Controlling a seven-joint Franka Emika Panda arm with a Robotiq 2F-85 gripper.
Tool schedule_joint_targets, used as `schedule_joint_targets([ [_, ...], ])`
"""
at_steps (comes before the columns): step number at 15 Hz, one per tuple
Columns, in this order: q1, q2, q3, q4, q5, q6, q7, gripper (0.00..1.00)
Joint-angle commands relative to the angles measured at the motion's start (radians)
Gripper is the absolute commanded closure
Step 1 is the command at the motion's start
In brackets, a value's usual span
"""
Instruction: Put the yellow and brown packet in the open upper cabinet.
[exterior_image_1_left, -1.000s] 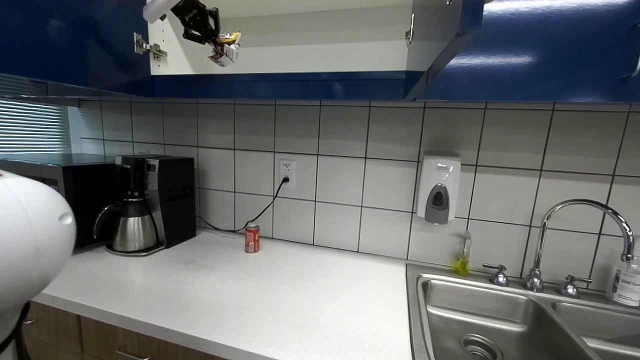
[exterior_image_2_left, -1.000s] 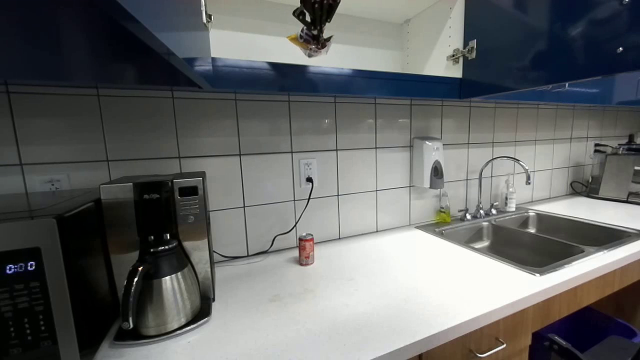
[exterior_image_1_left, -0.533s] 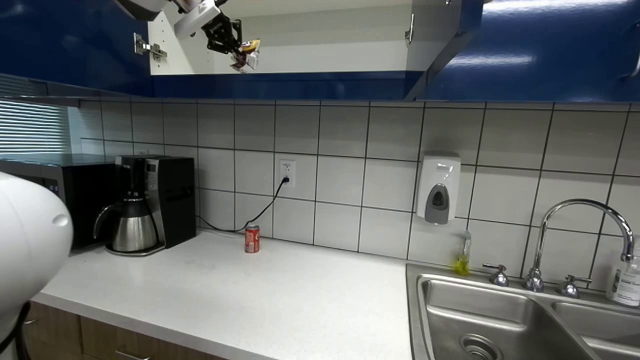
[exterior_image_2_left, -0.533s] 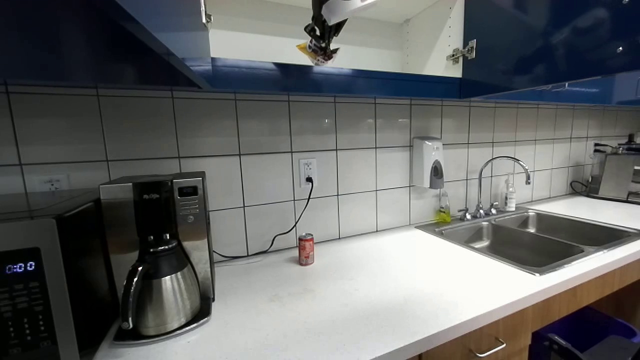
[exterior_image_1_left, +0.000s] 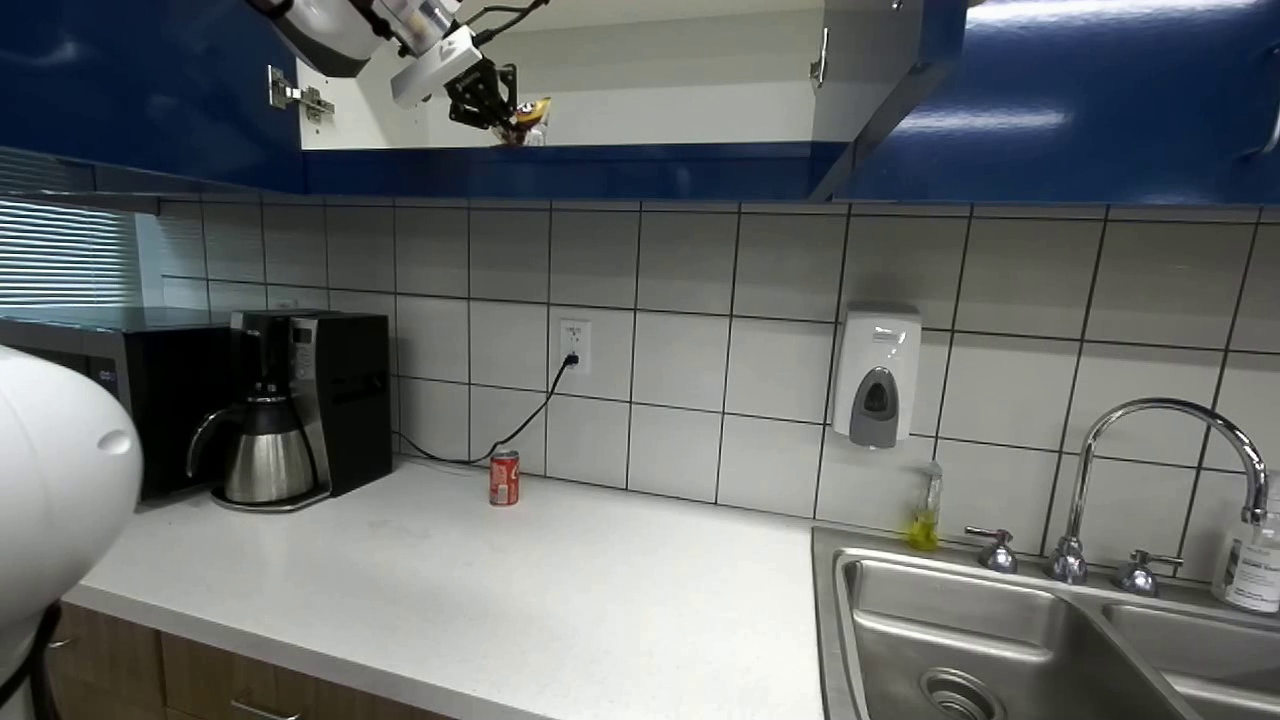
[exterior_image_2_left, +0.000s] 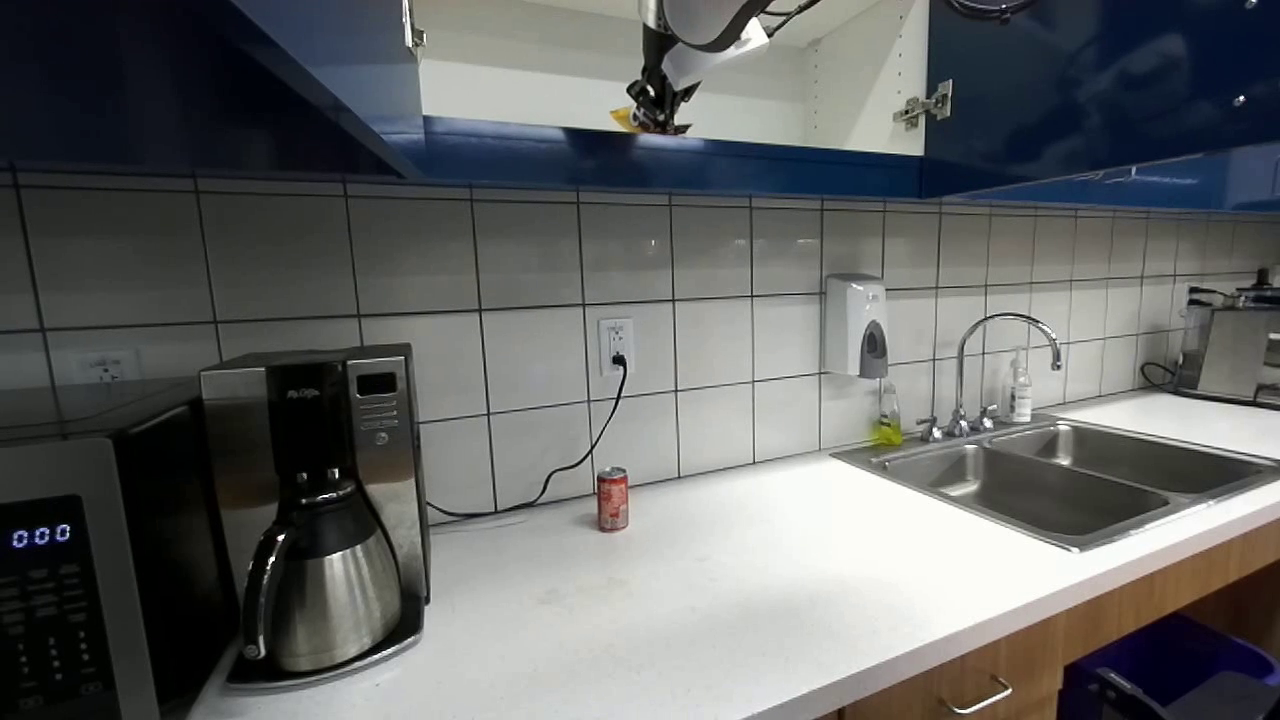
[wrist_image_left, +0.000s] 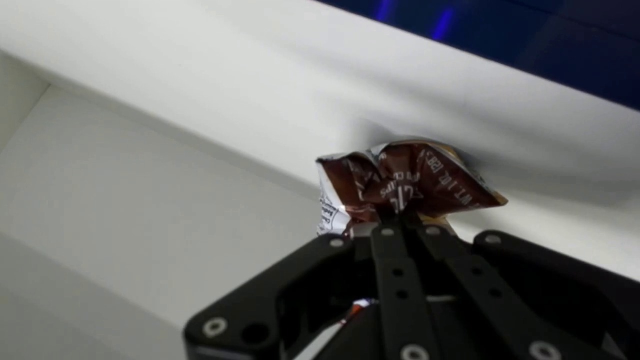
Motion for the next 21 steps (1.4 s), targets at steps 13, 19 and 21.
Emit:
schedule_joint_targets([
  [13, 0.008, -0.057, 0.01, -0.042, -0.107, -0.022, 0.038, 0.0],
  [19, 0.007, -0.162, 0.043, -0.149, -0.154, -0.049, 0.136, 0.0],
  [21, 0.005, -0.209, 0.064, -0.203, -0.176, -0.062, 0.187, 0.0],
])
